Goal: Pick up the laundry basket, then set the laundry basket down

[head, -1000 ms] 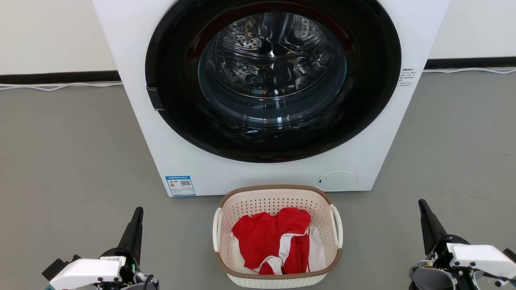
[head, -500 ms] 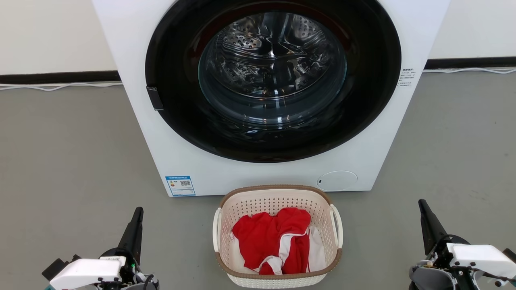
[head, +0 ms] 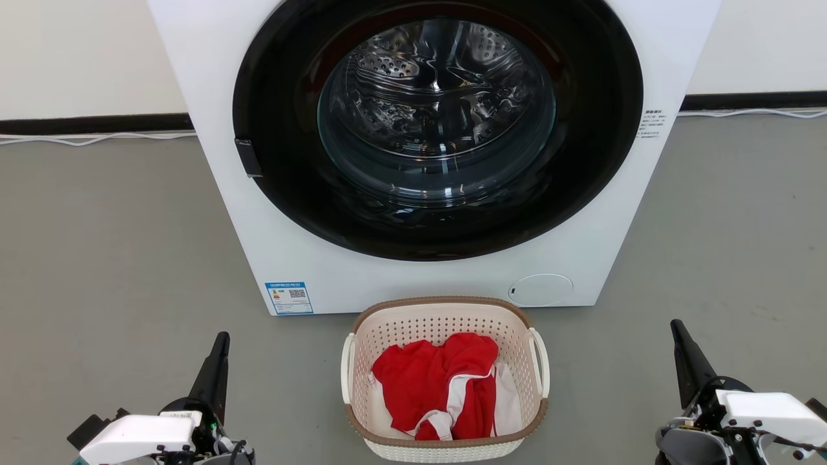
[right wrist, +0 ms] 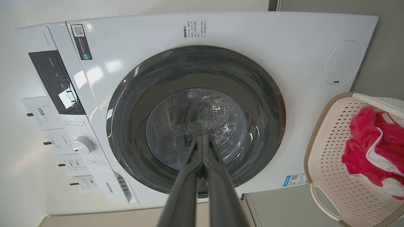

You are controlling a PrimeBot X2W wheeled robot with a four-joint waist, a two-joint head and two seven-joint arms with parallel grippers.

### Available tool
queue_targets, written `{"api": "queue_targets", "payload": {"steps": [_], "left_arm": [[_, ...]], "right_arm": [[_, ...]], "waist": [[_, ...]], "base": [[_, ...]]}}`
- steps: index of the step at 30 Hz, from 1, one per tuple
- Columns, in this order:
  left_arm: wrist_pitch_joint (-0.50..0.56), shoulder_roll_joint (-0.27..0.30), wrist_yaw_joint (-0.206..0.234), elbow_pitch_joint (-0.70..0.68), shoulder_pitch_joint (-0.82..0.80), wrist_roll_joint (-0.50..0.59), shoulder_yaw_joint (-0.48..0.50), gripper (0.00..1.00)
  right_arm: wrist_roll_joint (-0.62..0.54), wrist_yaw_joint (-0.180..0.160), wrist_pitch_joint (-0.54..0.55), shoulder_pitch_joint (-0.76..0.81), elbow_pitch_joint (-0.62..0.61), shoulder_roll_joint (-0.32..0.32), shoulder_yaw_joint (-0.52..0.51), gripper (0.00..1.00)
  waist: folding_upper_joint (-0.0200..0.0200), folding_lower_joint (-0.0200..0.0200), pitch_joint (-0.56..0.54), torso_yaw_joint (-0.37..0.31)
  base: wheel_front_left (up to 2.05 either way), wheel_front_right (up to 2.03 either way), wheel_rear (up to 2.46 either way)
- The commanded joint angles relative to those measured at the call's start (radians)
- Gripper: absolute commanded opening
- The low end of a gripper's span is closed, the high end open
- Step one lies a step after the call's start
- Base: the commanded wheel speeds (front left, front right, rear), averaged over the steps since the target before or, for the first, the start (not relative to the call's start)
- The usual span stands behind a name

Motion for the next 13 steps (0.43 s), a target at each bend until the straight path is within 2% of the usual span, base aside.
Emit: {"api": "queue_targets", "payload": {"steps": [1,13], "left_arm": [[0.006,0.014,-0.007,-0.029,-0.056,-0.005,0.031,0.0],[0.006,0.014,-0.007,-0.029,-0.056,-0.005,0.031,0.0]], "right_arm": [[0.007,0.007,0.008,-0.041,-0.029,-0.004,0.018,0.0],[0.007,0.007,0.008,-0.041,-0.029,-0.004,0.018,0.0]], "waist": [[-0.0001,0.0,0.0,0.0],[-0.0001,0.0,0.0,0.0]], "base": [[0.0,0.0,0.0],[0.0,0.0,0.0]]}}
